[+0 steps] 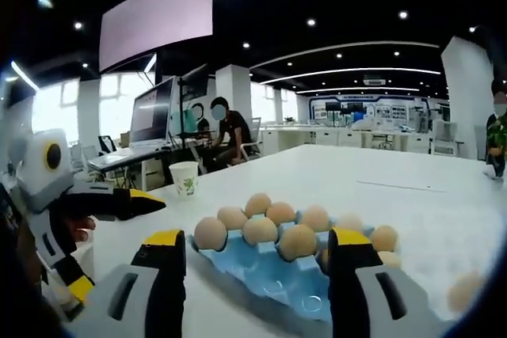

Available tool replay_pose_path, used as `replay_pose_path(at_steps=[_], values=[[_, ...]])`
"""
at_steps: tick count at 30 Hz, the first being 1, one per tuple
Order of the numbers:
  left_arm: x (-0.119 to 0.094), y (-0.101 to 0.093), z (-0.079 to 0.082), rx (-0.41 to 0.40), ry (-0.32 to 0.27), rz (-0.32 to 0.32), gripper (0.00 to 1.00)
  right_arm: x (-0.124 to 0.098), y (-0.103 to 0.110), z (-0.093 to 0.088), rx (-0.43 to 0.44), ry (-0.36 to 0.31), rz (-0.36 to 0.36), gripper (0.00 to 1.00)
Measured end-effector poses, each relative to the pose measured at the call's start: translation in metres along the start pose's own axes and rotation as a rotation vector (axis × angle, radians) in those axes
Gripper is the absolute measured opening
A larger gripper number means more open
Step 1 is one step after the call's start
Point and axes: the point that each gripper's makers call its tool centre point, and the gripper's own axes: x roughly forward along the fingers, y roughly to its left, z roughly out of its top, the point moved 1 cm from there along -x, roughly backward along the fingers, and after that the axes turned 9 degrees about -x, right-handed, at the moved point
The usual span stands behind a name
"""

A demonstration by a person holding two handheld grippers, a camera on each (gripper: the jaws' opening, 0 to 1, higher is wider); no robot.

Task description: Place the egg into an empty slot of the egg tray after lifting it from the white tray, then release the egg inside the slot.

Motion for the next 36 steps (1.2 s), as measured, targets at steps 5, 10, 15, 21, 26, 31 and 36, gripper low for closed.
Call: replay_pose_path(at_steps=[5, 10, 15, 21, 26, 31, 36], values=[[0.001, 0.0, 0.001, 0.0, -0.003, 0.001, 1.0, -0.008, -0.011, -0.002, 0.01, -0.005, -0.025, 0.76], [0.003, -0.001, 0.001, 0.005, 0.002, 0.0, 1.0, -0.017, -0.024, -0.009, 0.029, -0.004, -0.063, 0.75], [0.006, -0.001, -0.001, 0.005, 0.005, -0.004, 1.0, -0.027, -0.037, -0.014, 0.043, -0.002, -0.097, 0.75], [0.007, -0.002, -0.001, 0.006, 0.005, -0.006, 1.0, -0.04, -0.055, -0.022, 0.052, 0.003, -0.151, 0.75], [0.008, -0.004, -0.001, 0.008, 0.004, -0.009, 1.0, -0.048, -0.064, -0.027, 0.048, 0.014, -0.181, 0.75], [0.008, -0.005, 0.0, 0.006, 0.002, -0.011, 1.0, -0.056, -0.074, -0.029, 0.055, 0.016, -0.206, 0.75], [0.009, -0.005, 0.0, 0.009, 0.003, -0.009, 1.0, -0.064, -0.082, -0.033, 0.06, 0.02, -0.232, 0.75]])
